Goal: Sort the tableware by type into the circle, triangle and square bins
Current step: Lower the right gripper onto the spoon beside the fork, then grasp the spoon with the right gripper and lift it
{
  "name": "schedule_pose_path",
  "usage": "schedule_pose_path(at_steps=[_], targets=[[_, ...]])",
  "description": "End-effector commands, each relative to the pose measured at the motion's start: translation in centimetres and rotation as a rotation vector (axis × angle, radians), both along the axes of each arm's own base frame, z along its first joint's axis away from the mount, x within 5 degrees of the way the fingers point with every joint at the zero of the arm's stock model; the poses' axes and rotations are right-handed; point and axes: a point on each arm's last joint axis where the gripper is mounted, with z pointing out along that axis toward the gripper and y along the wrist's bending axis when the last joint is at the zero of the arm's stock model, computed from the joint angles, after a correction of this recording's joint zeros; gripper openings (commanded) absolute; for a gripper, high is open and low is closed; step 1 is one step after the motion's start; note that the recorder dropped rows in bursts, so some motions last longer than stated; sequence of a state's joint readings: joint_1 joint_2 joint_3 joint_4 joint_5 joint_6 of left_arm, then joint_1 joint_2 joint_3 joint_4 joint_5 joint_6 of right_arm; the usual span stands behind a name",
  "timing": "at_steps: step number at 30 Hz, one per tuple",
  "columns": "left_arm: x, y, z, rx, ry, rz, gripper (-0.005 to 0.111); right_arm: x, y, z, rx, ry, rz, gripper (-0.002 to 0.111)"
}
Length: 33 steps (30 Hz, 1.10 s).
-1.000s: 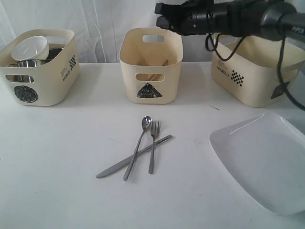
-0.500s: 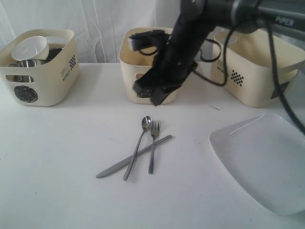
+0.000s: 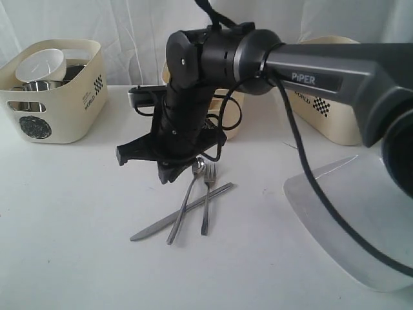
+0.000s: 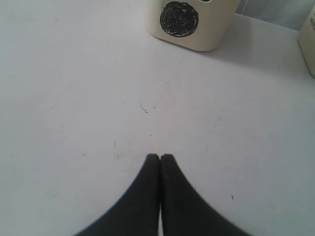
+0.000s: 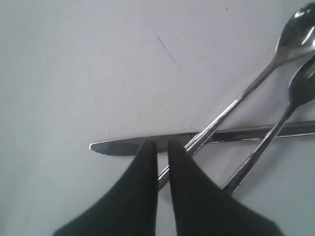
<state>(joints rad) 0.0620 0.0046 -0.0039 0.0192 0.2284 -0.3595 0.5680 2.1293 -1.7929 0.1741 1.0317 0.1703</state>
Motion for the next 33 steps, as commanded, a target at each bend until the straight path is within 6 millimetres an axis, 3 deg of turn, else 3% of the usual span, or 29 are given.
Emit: schedule_pose_path(at_steps=[1,6,10,16,18,22,33], targets=[[0.0,-0.1,-0.1,-0.007,-0.006,-0.006,0.0,0.4,0.1,-1.3,-0.018,0.0,0.003,0.012],[0.0,-0.1,-0.1,-0.007,-0.006,-0.006,0.0,0.7,0.3,-1.3,0.012,-0.016,-0.055,0.012],[0.0,-0.1,-0.1,-0.007,-0.006,-0.006,0.0,0.7,-0.7,-1.6,-0.063,0.021,-0.233,0.014],[0.0,-0.1,-0.1,-0.007,-0.006,-0.006,0.0,0.4,-1.1,-2.5,-0.139,0.073,-0.229,0.043],[0.0,-0.1,-0.1,-0.007,-0.006,-0.006,0.0,0.6,-1.1,-2.6,-0.129,0.073,-0.277,0.048],[0.0,-0.1,-0.1,-0.007,-0.006,-0.006,0.0,1.1,-1.0,-3.3,-0.104,0.055,-0.392,0.049],[0.0,-0.1,-0.1,-0.007,-0.006,-0.006,0.0,2.4,-0.9,-6.7,-0.121,0.02,-0.496,0.046]])
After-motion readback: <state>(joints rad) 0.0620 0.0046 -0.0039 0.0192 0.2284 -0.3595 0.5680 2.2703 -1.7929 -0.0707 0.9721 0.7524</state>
